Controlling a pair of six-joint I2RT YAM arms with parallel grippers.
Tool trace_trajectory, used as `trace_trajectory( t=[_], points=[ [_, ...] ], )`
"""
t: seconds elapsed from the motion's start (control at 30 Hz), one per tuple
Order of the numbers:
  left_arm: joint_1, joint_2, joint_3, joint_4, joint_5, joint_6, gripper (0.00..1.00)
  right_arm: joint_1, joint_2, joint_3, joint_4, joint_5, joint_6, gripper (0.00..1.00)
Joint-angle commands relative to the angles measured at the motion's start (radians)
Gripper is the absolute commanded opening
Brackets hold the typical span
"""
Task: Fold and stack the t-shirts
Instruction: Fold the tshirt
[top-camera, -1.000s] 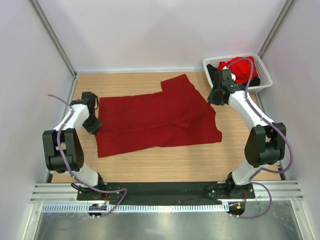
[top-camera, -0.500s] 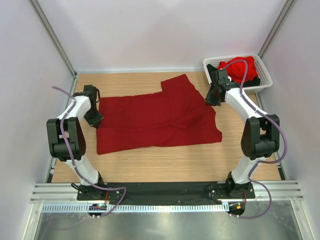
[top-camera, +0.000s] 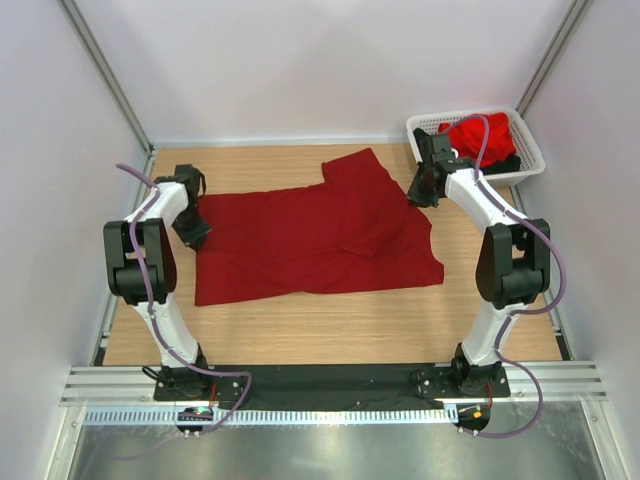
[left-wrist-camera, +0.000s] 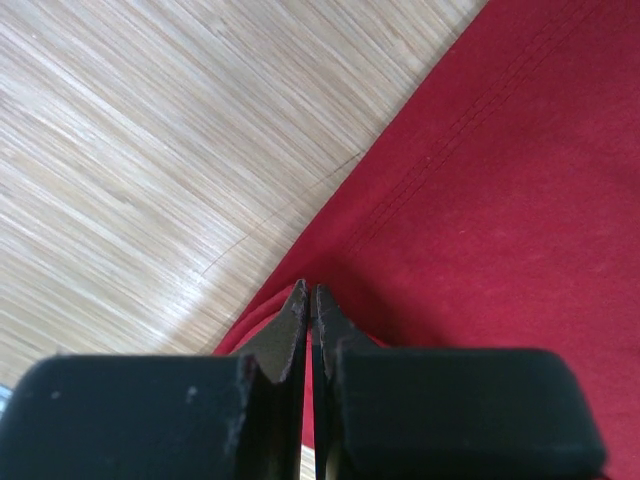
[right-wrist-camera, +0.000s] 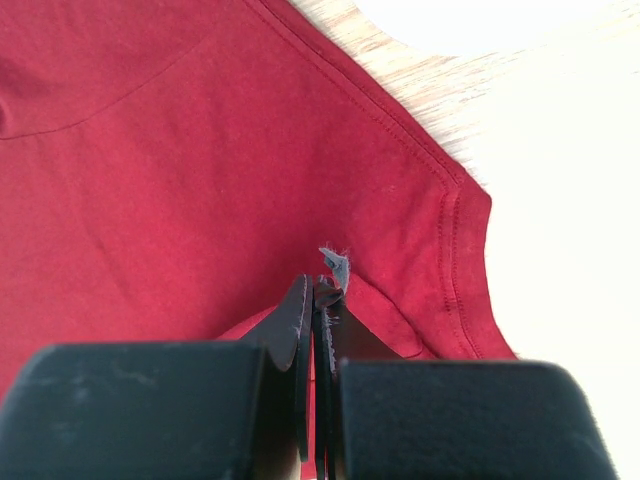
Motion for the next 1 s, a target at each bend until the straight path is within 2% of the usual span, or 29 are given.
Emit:
trace_trajectory(
  t=[0.0, 0.2, 0.4, 0.53, 0.77, 0.8, 0.83, 0.9, 0.93, 0.97],
  points=[
    [-0.003, 0.006, 0.046, -0.032, -0.038, 0.015, 0.0, -0.003, 0.009, 0.05, -0.01, 0.02, -0.015, 0.01],
    [-0.003, -0.014, 0.032, -0.032, -0.051, 0.003, 0.0, -0.014, -0.051, 0.026, -0.024, 0.119, 0.0, 0.01],
    [-0.003, 0.004, 0.023, -0.03, -0.053, 0.001, 0.0, -0.026, -0.032, 0.039, -0.071, 0.143, -0.014, 0.01],
    [-0.001, 0.013, 0.021, -0.024, -0.048, 0.001, 0.0, -0.029, -0.034, 0.007, -0.036, 0.11, -0.014, 0.01],
    [-0.003, 0.023, 0.032, -0.027, -0.053, 0.007, 0.02, -0.029, 0.037, 0.046, -0.052, 0.07, -0.021, 0.01],
    [-0.001, 0.021, 0.035, -0.035, -0.059, 0.007, 0.14, -0.028, 0.041, 0.049, -0.052, 0.065, -0.021, 0.03],
    [-0.001, 0.023, 0.039, -0.04, -0.064, 0.007, 0.21, -0.029, 0.052, 0.057, -0.052, 0.062, -0.027, 0.06],
    [-0.003, 0.01, 0.042, -0.046, -0.074, 0.01, 0.38, -0.029, 0.066, 0.075, -0.059, 0.06, -0.056, 0.18],
    [-0.001, 0.003, 0.041, -0.059, -0.087, 0.009, 0.58, -0.029, 0.08, 0.106, -0.093, 0.076, -0.069, 0.33],
    [-0.001, -0.007, 0.039, -0.067, -0.087, 0.01, 0.64, -0.029, 0.087, 0.126, -0.123, 0.091, -0.081, 0.41]
  ],
)
